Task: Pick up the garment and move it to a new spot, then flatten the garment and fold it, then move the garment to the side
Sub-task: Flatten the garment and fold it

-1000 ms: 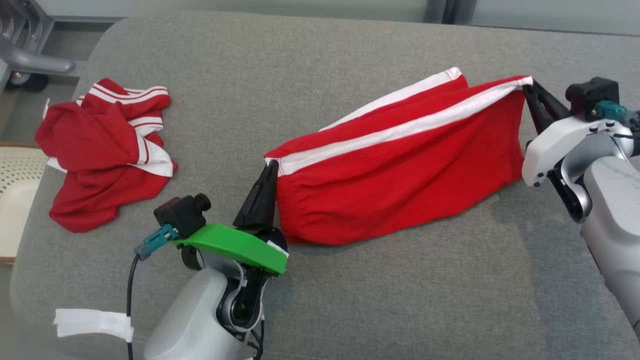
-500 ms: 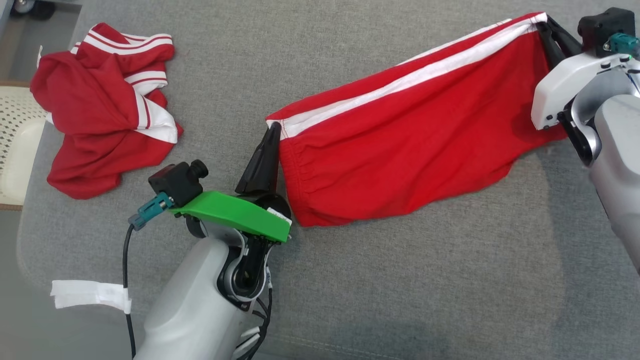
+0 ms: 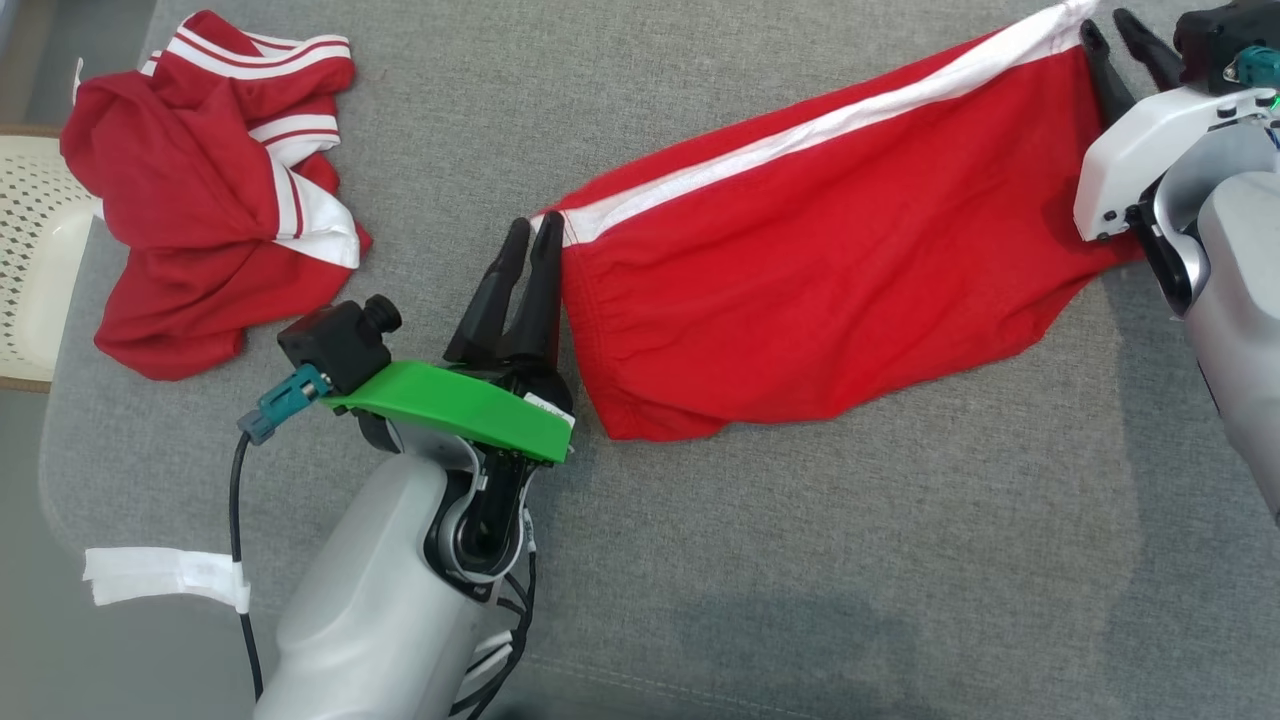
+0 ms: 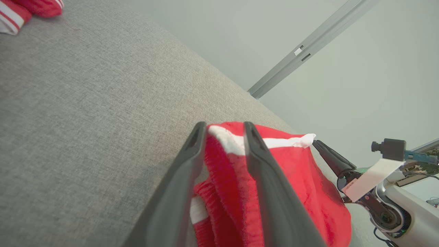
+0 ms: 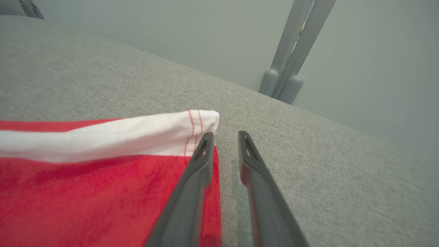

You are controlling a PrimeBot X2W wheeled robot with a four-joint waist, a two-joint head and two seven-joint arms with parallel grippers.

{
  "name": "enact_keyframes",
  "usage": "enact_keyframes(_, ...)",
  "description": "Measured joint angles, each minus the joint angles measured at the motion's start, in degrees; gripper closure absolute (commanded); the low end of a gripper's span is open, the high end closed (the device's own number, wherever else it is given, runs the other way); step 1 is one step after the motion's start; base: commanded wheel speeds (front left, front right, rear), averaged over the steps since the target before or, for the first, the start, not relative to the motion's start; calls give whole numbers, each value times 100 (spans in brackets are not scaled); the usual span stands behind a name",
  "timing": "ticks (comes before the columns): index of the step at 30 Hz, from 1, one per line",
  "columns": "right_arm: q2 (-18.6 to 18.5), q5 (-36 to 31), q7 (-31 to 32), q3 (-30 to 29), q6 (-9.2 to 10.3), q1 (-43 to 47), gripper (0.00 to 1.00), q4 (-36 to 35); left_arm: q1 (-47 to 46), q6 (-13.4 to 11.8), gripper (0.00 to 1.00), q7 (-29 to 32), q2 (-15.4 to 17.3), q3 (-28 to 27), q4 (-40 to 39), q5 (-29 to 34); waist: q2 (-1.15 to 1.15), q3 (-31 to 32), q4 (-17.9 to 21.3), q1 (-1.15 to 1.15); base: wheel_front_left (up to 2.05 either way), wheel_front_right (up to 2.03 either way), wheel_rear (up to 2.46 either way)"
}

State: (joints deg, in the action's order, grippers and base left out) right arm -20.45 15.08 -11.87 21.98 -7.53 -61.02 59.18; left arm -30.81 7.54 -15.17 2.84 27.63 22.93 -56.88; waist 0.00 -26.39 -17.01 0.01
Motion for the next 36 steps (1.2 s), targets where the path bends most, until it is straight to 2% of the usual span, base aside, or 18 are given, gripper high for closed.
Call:
enact_keyframes(6, 114, 100, -199, -59, 0, 46, 0, 74, 47, 1, 0, 0, 1, -192, -37, 469, 0, 99, 80, 0, 0, 0, 0)
enact_keyframes(14, 289, 516, -288, 16, 0, 596, 0, -35, 308, 0, 0, 0, -1, -470, 57, 1296, 0, 343, 202, 0, 0, 0, 0)
enact_keyframes(22, 253, 962, -307, -73, 0, 968, 0, 63, 583, 1, 0, 0, -1, -533, 9, 1516, 0, 476, 104, 0, 0, 0, 0)
enact_keyframes(31, 313, 1351, -232, -130, 0, 1145, 0, 493, 750, 1, 0, 1, 0, -519, -14, 1621, 0, 590, -49, -1, 0, 0, 0)
enact_keyframes(32, 337, 1385, -210, -110, 0, 1161, 55, 516, 772, 0, 0, 0, 0, -517, -18, 1624, 0, 618, -52, -1, 0, 0, 0)
enact_keyframes(33, 359, 1445, -172, -105, 3, 1179, 85, 534, 798, 1, 0, 0, 0, -521, -42, 1610, 0, 645, -55, -1, 0, 0, 0)
enact_keyframes(34, 368, 1502, -160, -88, 3, 1207, 100, 539, 821, 1, 0, 0, 0, -532, -70, 1525, 0, 674, -56, -1, 0, 0, 0)
enact_keyframes(36, 374, 1541, -159, -66, 3, 1243, 100, 539, 837, 1, 0, 0, 1, -538, -81, 1466, 0, 701, -55, -1, 0, 0, 0)
